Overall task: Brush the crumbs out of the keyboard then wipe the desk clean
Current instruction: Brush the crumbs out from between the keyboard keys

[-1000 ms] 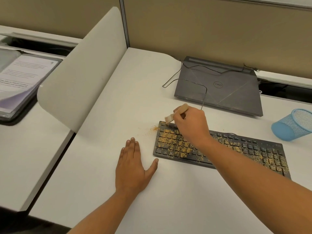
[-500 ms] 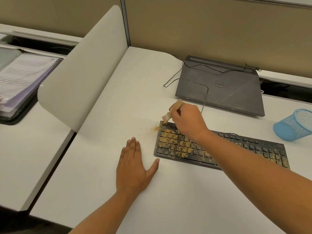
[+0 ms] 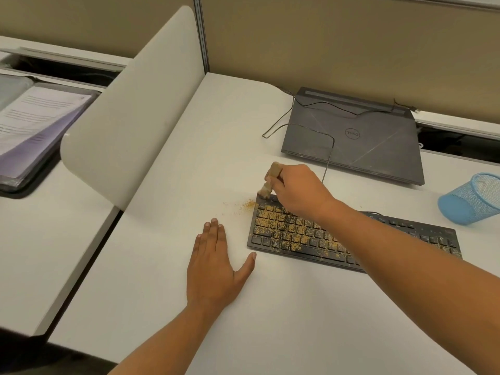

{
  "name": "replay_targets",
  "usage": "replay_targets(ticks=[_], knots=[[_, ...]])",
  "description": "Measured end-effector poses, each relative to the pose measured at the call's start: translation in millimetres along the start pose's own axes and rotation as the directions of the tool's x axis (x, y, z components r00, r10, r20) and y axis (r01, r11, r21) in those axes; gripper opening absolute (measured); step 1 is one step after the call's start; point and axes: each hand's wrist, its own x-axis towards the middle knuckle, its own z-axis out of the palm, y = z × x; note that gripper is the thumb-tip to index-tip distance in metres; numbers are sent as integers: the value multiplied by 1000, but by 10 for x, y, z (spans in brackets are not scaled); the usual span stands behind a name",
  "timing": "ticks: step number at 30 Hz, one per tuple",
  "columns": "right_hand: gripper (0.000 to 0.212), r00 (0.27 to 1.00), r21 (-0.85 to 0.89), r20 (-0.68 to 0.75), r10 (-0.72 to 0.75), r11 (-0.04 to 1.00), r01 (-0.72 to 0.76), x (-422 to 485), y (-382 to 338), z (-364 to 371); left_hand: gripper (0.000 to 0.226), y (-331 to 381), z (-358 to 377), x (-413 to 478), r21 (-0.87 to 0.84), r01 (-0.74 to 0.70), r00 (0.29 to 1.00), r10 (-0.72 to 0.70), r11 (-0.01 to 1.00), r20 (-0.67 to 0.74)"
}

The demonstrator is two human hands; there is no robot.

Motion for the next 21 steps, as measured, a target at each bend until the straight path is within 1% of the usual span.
replay_targets(ticks=[3, 4, 6, 8, 10, 12, 13, 15, 17, 18, 21], knots=[[26, 994, 68, 104, -21, 998, 14, -12, -14, -22, 95, -1, 3, -5, -2, 0, 1000, 0, 1000, -6], [27, 995, 69, 92, -24, 997, 18, -10, -13, -38, 95, -3, 3, -5, 1, 0, 1000, 0, 1000, -6], [29, 999, 2, 32, -24, 1000, 23, -7, 4, -68, 95, -4, 3, -1, 5, -1, 1000, 1, 1000, -5], [28, 998, -45, 42, -38, 998, 40, -33, 10, -81, 95, -1, -1, -2, 5, -1, 1000, 1, 1000, 0], [27, 997, 5, 62, -54, 999, 54, -66, -4, -104, 95, 0, -3, -4, 6, 1, 1000, -1, 1000, 0], [28, 999, 46, 32, -36, 998, 34, -87, 1, -146, 95, 1, -1, -7, 7, 2, 1000, -3, 1000, 1], [29, 999, 31, 15, -32, 999, 32, -89, 20, -157, 95, 3, -3, -6, 7, 2, 1000, -2, 1000, 2], [31, 999, -27, 37, -22, 999, 23, -102, 43, -127, 95, 4, -10, -1, 7, 3, 1000, -3, 1000, -2], [31, 999, 6, 46, -9, 1000, 9, -135, 39, -79, 95, 10, -20, 2, 11, 1, 1000, -1, 1000, -1], [32, 1000, 35, 8, -4, 999, 3, -148, 32, -71, 95, 12, -21, 4, 13, 0, 1000, 0, 1000, -1], [41, 981, 79, -189, 50, 996, -36, -205, 21, -85, 96, 9, -18, 3, 16, 2, 1000, -2, 1000, 7]])
